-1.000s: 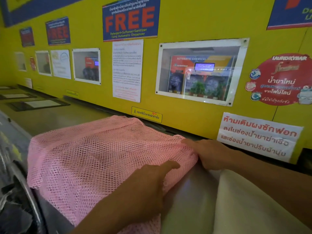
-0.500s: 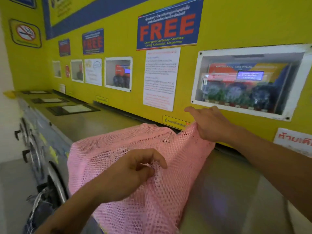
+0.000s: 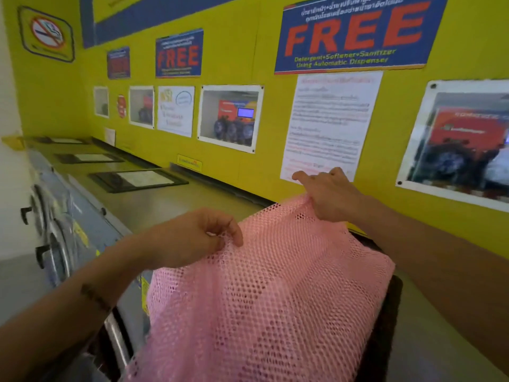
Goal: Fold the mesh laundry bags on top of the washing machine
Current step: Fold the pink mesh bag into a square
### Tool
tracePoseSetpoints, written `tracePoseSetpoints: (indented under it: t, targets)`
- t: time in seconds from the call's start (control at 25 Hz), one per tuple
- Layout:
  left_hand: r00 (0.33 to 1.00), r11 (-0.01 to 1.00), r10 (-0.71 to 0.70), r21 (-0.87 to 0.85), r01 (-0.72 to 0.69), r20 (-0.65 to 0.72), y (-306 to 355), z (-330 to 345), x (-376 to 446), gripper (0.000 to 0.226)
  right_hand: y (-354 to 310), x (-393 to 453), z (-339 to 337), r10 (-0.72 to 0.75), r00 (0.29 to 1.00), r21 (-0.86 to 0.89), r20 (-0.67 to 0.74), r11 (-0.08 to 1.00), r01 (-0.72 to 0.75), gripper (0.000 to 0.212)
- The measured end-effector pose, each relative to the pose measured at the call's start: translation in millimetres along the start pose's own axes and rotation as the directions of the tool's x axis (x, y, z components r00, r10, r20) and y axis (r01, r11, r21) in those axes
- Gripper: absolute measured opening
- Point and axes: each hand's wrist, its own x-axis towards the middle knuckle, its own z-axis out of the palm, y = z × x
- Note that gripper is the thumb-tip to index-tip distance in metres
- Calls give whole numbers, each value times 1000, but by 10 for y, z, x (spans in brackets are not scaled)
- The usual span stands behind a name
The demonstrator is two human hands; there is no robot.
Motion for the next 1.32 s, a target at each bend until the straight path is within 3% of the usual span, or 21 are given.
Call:
tracePoseSetpoints:
  t: [0.12,0.2,0.28,0.32,0.44,0.52,0.6,0.72,0.84,0.96,1.04,1.2,1.32]
  targets:
    - [996,988,-79,127,85,-49,-322,-239,168,41,-226,379,248,29,996,26,87,999,-31,63]
    - [978,935,-131,308,177,-164,-455,-197,259,36,-339,520,478,84,981,-1,174,996,-85,68]
    - [953,877,-84,432,210,-291,-495,25,335,29,-422,570,644,135,969,-69,206,990,-123,70]
    - [952,887,-25,433,162,-305,-504,166,382,26,-447,558,679,152,969,-59,195,988,-144,70]
    - [979,916,117,398,-41,-168,-534,514,519,37,-440,434,663,178,964,149,198,966,-209,66]
    - [996,878,81,476,-59,-26,-605,618,619,50,-387,298,651,170,939,311,298,913,-264,61]
    - [999,846,19,532,-31,28,-682,631,683,55,-405,119,723,137,904,383,406,872,-304,57]
    - [998,861,43,504,-63,51,-738,562,754,51,-437,-7,895,91,884,354,458,894,-276,51]
    - [995,866,70,492,-92,64,-769,452,846,45,-373,-11,900,148,853,420,500,820,-389,57]
    - [998,865,63,498,-54,-2,-675,432,883,40,-225,-157,726,170,866,499,470,758,-420,54]
    - [992,883,110,465,-67,-66,-455,500,878,39,-79,-396,515,160,879,495,450,774,-394,53]
    - [939,893,331,353,-279,-97,358,888,853,35,380,-1147,10,122,838,335,532,879,-341,49]
    - [887,867,460,236,-439,-40,1062,1448,851,32,874,-1987,-446,234,719,109,654,912,-395,53]
